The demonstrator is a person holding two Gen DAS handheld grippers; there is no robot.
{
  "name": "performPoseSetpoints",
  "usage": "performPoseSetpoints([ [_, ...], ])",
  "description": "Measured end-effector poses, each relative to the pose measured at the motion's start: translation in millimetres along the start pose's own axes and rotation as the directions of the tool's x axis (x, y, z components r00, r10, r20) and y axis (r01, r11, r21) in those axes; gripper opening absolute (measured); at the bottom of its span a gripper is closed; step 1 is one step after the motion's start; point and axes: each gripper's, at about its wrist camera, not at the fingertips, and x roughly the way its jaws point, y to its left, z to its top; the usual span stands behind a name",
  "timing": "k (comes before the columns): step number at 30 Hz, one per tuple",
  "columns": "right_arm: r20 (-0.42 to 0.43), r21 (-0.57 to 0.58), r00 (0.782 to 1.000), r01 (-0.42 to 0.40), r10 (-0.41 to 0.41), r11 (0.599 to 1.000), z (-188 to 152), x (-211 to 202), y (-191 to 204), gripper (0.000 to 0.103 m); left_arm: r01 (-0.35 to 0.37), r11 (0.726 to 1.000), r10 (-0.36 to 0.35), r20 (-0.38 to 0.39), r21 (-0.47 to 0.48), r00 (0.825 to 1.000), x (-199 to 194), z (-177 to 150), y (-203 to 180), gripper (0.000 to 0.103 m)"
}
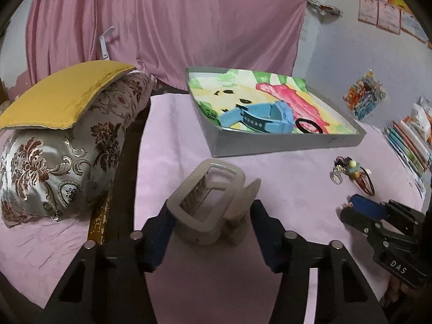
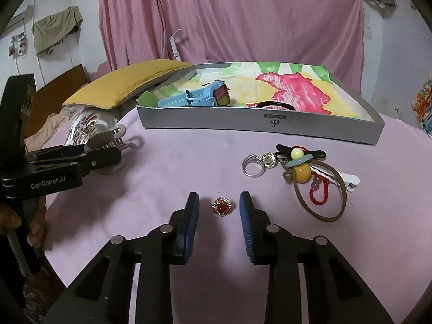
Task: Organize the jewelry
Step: 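Grasp the beige claw clip with the left tool while the right tool grasps the red-gem ring, then carry the claw clip with the left tool while the right tool carries the ring into the tray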
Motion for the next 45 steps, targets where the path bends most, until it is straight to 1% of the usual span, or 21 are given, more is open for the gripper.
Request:
performPoseSetpoints([
  [3, 0.002, -0.006, 1.000, 0.003, -0.003, 1.000, 0, 0, 2, 0.013, 0.004, 1.000, -0.004, -0.006, -0.004, 1.000, 0, 0, -3, 0.053],
  [6, 0.003, -0.015, 1.000, -0.004, 0.004, 1.000, 0, 0, 2, 0.013, 0.019, 1.000, -0.019, -0.012, -0.018, 1.000, 1, -1, -8, 0.053],
  [8, 0.005, -0.020, 1.000, -0.022, 0.022, 1.000, 0, -1, 2, 0.013, 0.018, 1.000, -0.018, -0.010, -0.023, 1.000, 0, -4, -14, 0.052],
  [10, 0.014, -0.013, 0.999, -0.042, 0.042, 0.999, -1, -3, 0, 0.013, 0.034, 0.999, -0.034, -0.004, -0.036, 0.999, -2, -6, -19, 0.052],
  [14, 0.079, -0.011, 0.995, -0.063, 0.063, 0.998, -3, -17, -8, 0.013, 0.075, 0.995, -0.073, 0.034, -0.059, 0.997, -11, -12, -31, 0.052],
  [17, 0.147, -0.011, 0.987, -0.064, 0.065, 0.998, 0, -30, -15, 0.013, 0.095, 0.993, -0.089, 0.091, -0.066, 0.992, -20, -13, -39, 0.052],
  [19, 0.210, -0.015, 0.976, -0.061, 0.063, 0.998, 6, -41, -20, 0.013, 0.104, 0.992, -0.094, 0.135, -0.068, 0.986, -26, -11, -43, 0.052],
  [21, 0.257, -0.026, 0.965, -0.053, 0.058, 0.998, 11, -50, -24, 0.013, 0.112, 0.991, -0.096, 0.200, -0.069, 0.975, -35, -6, -49, 0.052],
  [22, 0.284, -0.032, 0.957, -0.048, 0.056, 0.998, 15, -55, -26, 0.013, 0.115, 0.991, -0.095, 0.241, -0.071, 0.966, -40, -2, -53, 0.052],
  [23, 0.313, -0.037, 0.948, -0.046, 0.055, 0.998, 20, -59, -29, 0.013, 0.116, 0.991, -0.093, 0.260, -0.073, 0.961, -43, 1, -55, 0.052],
  [25, 0.360, -0.043, 0.932, -0.036, 0.049, 0.998, 29, -65, -34, 0.013, 0.116, 0.990, -0.086, 0.317, -0.077, 0.944, -49, 9, -61, 0.052],
  [26, 0.385, -0.047, 0.922, -0.030, 0.046, 0.998, 35, -68, -36, 0.013, 0.111, 0.991, -0.078, 0.351, -0.077, 0.933, -53, 15, -65, 0.052],
  [29, 0.447, -0.056, 0.894, -0.013, 0.037, 0.998, 50, -72, -43, 0.013, 0.103, 0.992, -0.062, 0.407, -0.079, 0.911, -54, 27, -72, 0.052],
  [31, 0.480, -0.062, 0.877, -0.002, 0.032, 0.998, 60, -72, -48, 0.013, 0.085, 0.993, -0.042, 0.439, -0.079, 0.898, -51, 37, -78, 0.052],
  [34, 0.512, -0.065, 0.859, 0.011, 0.024, 0.998, 73, -68, -55, 0.013, 0.060, 0.996, -0.019, 0.466, -0.073, 0.885, -45, 50, -84, 0.052],
  [36, 0.525, -0.068, 0.851, 0.021, 0.018, 0.997, 81, -64, -60, 0.013, 0.029, 0.998, 0.004, 0.473, -0.063, 0.881, -37, 59, -89, 0.052],
  [38, 0.526, -0.068, 0.850, 0.028, 0.012, 0.997, 90, -56, -66, 0.013, 0.015, 0.998, 0.013, 0.477, -0.055, 0.879, -29, 68, -93, 0.052],
  [40, 0.520, -0.066, 0.854, 0.030, 0.008, 0.997, 99, -48, -71, 0.013, 0.003, 0.999, 0.019, 0.470, -0.046, 0.882, -18, 78, -96, 0.052],
  [42, 0.500, -0.059, 0.866, 0.025, 0.008, 0.998, 108, -36, -76, 0.013, 0.003, 0.999, 0.017, 0.459, -0.041, 0.888, -10, 86, -99, 0.052],
  [45, 0.435, -0.025, 0.900, -0.002, 0.012, 1.000, 117, -17, -87, 0.013, -0.002, 1.000, 0.013, 0.416, -0.026, 0.909, 8, 100, -104, 0.052],
])
